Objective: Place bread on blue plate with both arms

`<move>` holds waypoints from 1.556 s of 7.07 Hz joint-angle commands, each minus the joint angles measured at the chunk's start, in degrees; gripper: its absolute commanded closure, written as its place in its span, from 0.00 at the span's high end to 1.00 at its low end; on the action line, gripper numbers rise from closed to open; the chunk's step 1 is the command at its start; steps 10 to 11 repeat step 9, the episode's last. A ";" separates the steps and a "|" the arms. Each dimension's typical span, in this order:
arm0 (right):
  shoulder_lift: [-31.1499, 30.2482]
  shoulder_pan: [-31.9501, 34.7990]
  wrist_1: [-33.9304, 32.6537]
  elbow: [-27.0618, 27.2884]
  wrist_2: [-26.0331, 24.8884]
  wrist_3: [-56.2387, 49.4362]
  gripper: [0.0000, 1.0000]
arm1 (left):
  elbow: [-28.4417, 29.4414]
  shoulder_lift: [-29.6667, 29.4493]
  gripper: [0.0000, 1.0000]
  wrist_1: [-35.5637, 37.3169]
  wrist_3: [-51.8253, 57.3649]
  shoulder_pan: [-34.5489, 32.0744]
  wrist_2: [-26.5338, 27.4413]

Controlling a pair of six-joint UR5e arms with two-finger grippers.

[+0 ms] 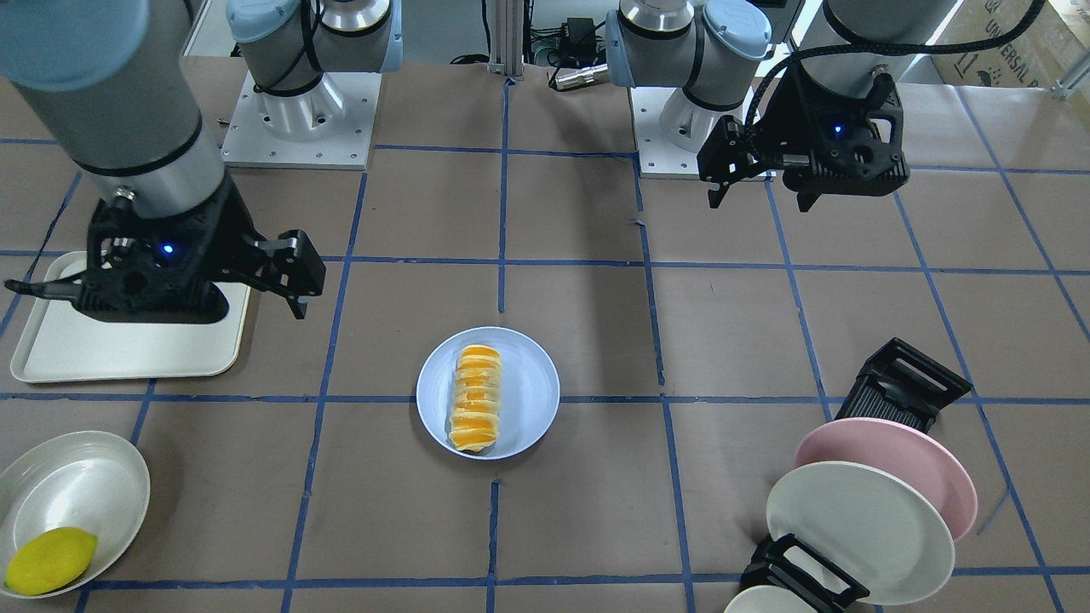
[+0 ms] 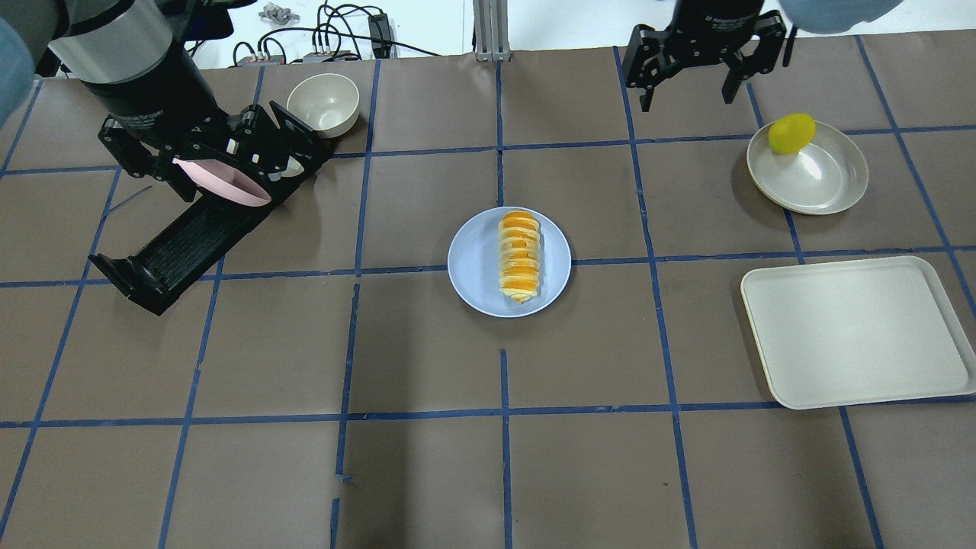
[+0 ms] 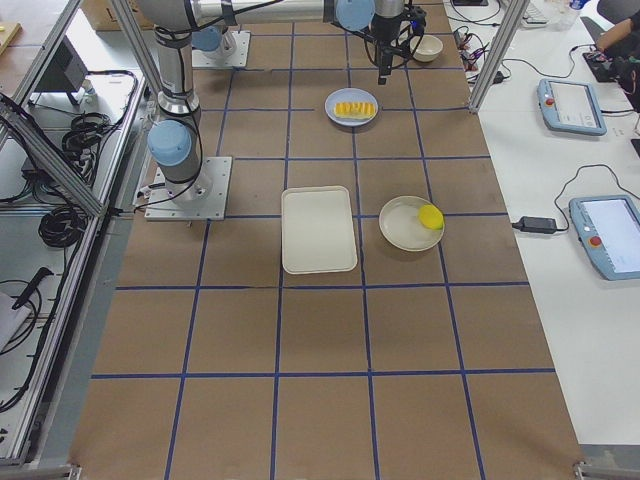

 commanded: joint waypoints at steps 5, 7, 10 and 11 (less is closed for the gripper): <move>-14.68 -2.55 0.24 14.57 0.08 -1.60 1.00 | -0.07 0.19 1.00 0.40 -0.04 0.21 -0.12; -14.78 -2.55 0.15 14.40 0.17 -1.51 1.00 | -0.16 0.19 1.00 0.40 -0.04 0.21 -0.12; -14.95 -2.55 0.06 14.40 0.08 -1.51 1.00 | -0.34 0.28 1.00 0.40 -0.04 0.21 -0.12; -14.95 -2.55 0.06 14.40 0.08 -1.51 1.00 | -0.34 0.28 1.00 0.40 -0.04 0.21 -0.12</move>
